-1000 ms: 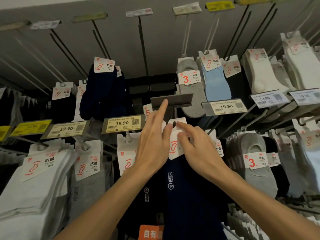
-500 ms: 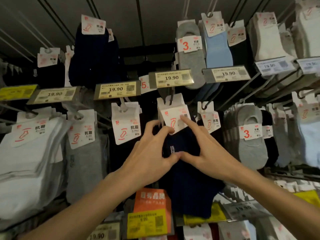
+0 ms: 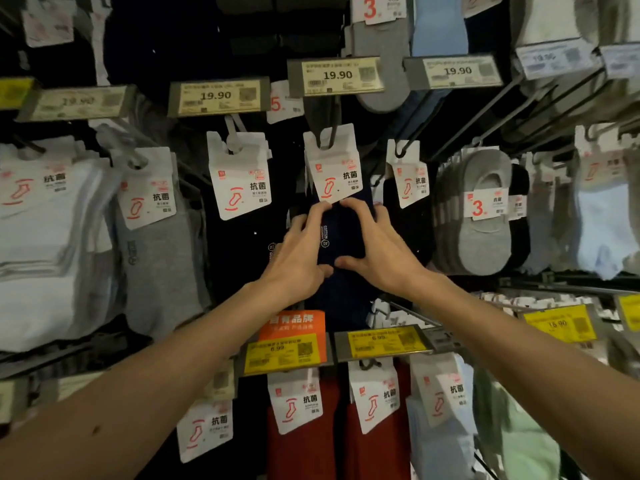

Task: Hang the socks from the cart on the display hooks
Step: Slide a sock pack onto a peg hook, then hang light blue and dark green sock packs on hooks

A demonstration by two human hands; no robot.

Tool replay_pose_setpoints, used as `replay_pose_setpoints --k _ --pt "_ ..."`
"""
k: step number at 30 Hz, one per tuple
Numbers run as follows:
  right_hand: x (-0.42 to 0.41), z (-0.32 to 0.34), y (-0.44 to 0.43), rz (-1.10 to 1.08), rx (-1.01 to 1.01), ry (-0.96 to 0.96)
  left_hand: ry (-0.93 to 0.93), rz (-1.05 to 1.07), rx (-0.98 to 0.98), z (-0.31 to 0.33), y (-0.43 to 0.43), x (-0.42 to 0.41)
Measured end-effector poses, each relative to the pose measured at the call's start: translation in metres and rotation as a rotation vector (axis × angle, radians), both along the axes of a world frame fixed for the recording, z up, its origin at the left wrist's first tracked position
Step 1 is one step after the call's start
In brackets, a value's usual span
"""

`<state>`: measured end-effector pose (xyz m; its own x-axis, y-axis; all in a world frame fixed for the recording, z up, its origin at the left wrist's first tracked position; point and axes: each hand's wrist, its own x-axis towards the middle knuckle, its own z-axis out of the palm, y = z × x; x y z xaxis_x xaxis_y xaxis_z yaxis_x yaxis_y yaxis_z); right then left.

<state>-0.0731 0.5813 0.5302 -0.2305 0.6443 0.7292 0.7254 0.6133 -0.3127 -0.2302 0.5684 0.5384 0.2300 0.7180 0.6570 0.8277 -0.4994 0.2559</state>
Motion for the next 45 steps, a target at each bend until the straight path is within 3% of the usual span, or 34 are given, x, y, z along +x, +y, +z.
replay_pose_setpoints --k 3,6,11,16,20,23,27,31,33,38,41,45 --pt "0.002 -0.004 0.006 -0.013 0.038 0.135 -0.165 0.008 0.0 -0.003 0.005 0.001" --pt "0.003 0.003 0.011 -0.052 -0.07 0.213 -0.342 -0.001 -0.066 0.0 0.015 0.0" --pt "0.009 0.001 0.013 0.024 -0.238 0.14 -0.267 -0.134 -0.385 -0.002 0.018 -0.006" --pt "0.016 -0.007 0.001 0.121 -0.331 0.066 -0.147 -0.087 -0.365 -0.006 0.02 -0.013" --pt "0.019 -0.009 -0.01 0.128 -0.344 0.165 -0.277 -0.142 -0.426 0.004 0.015 -0.015" --pt "0.02 -0.011 -0.027 0.119 -0.334 0.252 -0.338 -0.171 -0.323 0.01 -0.006 -0.015" --pt "0.024 -0.027 -0.064 -0.001 -0.166 0.407 -0.136 -0.072 0.056 0.006 -0.052 -0.009" --pt "0.043 -0.079 -0.124 -0.09 0.011 0.493 -0.073 -0.269 0.297 -0.003 -0.099 0.006" --pt "0.059 -0.115 -0.159 -0.154 0.041 0.527 0.027 -0.416 0.233 -0.014 -0.114 0.022" --pt "0.103 -0.227 -0.251 -0.457 0.041 0.586 0.487 -0.678 0.071 -0.09 -0.142 0.089" --pt "0.11 -0.322 -0.316 -0.67 -0.187 0.603 0.739 -0.823 -0.104 -0.171 -0.159 0.135" --pt "0.103 -0.467 -0.419 -0.923 -0.632 0.746 0.932 -0.931 -0.412 -0.306 -0.205 0.179"
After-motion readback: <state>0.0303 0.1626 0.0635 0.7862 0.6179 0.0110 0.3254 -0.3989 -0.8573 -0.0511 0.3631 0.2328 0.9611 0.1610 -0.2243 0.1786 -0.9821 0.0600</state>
